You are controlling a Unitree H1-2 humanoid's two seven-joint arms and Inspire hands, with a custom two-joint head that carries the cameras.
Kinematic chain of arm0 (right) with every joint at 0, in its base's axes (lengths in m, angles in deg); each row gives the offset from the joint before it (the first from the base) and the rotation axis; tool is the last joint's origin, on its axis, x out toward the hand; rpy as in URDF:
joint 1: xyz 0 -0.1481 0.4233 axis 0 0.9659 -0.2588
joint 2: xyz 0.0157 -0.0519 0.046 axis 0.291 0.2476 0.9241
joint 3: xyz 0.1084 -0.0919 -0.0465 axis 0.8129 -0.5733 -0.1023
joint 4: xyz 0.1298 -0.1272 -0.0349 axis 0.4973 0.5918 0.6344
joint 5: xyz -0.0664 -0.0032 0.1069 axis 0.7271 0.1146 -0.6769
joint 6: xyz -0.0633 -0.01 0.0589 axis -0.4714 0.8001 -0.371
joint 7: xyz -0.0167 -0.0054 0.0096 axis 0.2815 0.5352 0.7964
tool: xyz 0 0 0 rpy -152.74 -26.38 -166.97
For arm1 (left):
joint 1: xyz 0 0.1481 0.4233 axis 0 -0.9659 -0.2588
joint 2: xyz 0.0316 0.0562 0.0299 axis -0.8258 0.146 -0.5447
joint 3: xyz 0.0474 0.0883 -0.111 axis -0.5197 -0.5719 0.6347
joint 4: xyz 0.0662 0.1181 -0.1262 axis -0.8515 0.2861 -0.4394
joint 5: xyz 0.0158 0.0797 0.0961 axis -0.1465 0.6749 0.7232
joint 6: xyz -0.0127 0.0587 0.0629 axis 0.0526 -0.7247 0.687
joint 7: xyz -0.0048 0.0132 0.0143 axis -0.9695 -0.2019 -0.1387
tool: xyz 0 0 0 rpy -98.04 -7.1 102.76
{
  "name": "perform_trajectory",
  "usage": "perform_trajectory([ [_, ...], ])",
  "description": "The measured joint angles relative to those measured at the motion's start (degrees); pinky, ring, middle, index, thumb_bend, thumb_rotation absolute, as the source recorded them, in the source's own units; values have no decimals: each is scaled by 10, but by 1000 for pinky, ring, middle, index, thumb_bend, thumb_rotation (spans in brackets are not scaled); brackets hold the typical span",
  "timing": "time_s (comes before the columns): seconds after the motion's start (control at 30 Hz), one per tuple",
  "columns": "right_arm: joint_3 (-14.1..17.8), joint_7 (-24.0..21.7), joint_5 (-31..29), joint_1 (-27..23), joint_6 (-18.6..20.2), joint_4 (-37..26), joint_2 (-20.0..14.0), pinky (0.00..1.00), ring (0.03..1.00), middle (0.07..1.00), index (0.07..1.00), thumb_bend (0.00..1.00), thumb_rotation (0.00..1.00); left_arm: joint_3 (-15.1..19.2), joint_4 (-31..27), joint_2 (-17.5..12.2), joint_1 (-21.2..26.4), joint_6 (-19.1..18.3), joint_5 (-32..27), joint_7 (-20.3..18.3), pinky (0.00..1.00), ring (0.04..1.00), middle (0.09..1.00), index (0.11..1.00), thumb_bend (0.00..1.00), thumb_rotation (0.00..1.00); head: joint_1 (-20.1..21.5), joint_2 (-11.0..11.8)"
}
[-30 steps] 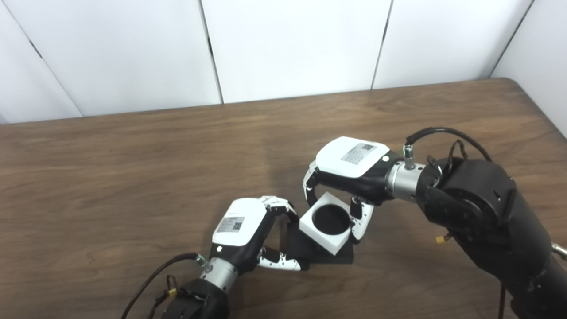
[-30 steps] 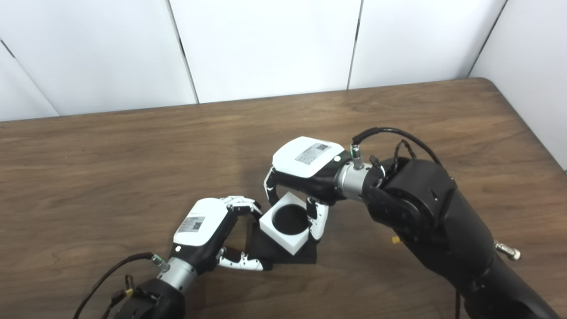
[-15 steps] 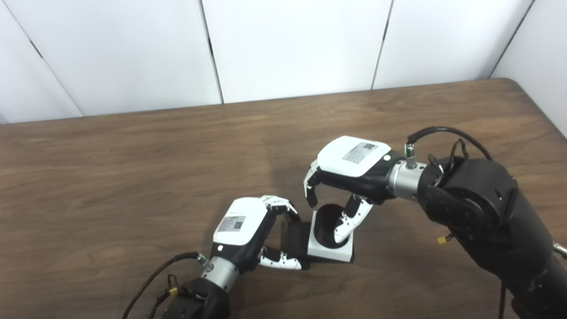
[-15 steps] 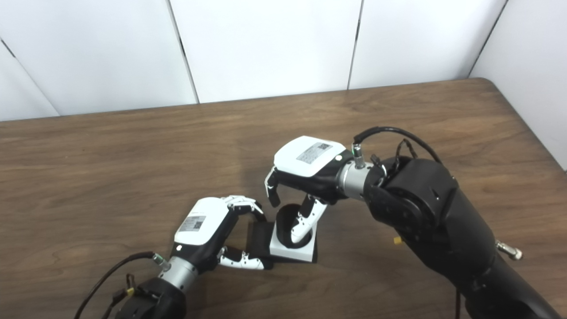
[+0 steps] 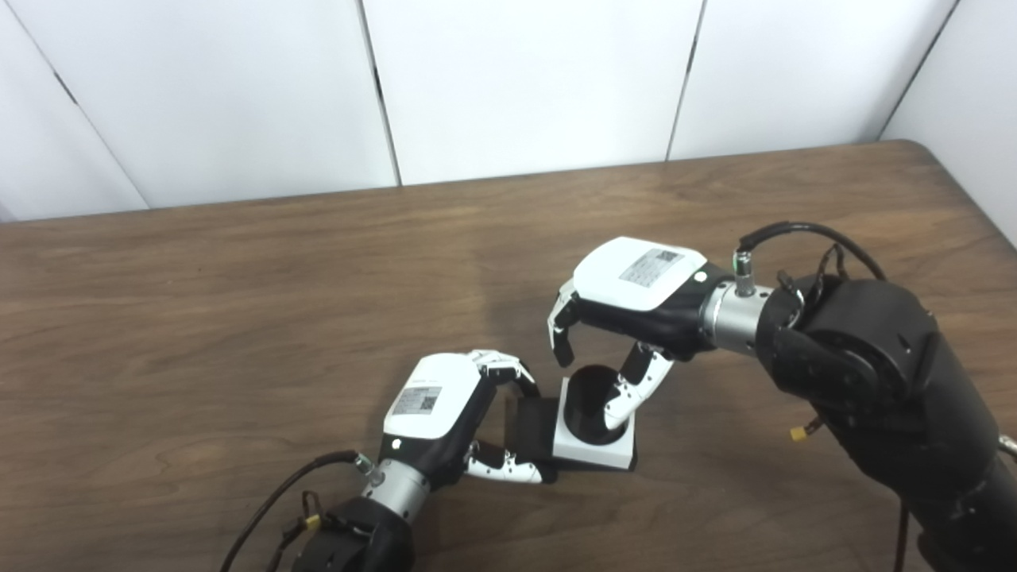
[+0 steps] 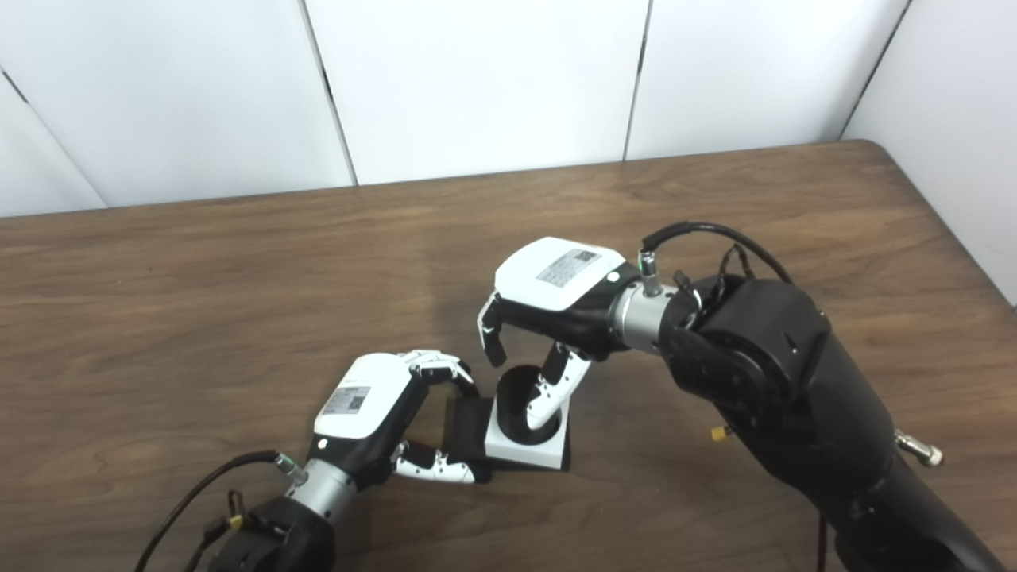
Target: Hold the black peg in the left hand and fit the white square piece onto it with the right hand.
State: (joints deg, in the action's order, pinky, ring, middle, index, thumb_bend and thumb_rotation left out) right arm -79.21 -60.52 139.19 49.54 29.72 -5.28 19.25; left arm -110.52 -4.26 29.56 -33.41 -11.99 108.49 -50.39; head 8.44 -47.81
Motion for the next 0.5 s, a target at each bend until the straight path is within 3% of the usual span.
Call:
perform_trajectory([
  [0.23,11,12,-12,1,-4,0,1,837,831,753,593,755,441,1,3,4,0,-1,17,6,761,796,751,494,513,75,-1,2],
  [0.5,22,30,-18,3,-7,0,1,829,826,752,595,766,417,20,29,29,-6,3,26,66,719,771,746,495,501,101,-4,1],
])
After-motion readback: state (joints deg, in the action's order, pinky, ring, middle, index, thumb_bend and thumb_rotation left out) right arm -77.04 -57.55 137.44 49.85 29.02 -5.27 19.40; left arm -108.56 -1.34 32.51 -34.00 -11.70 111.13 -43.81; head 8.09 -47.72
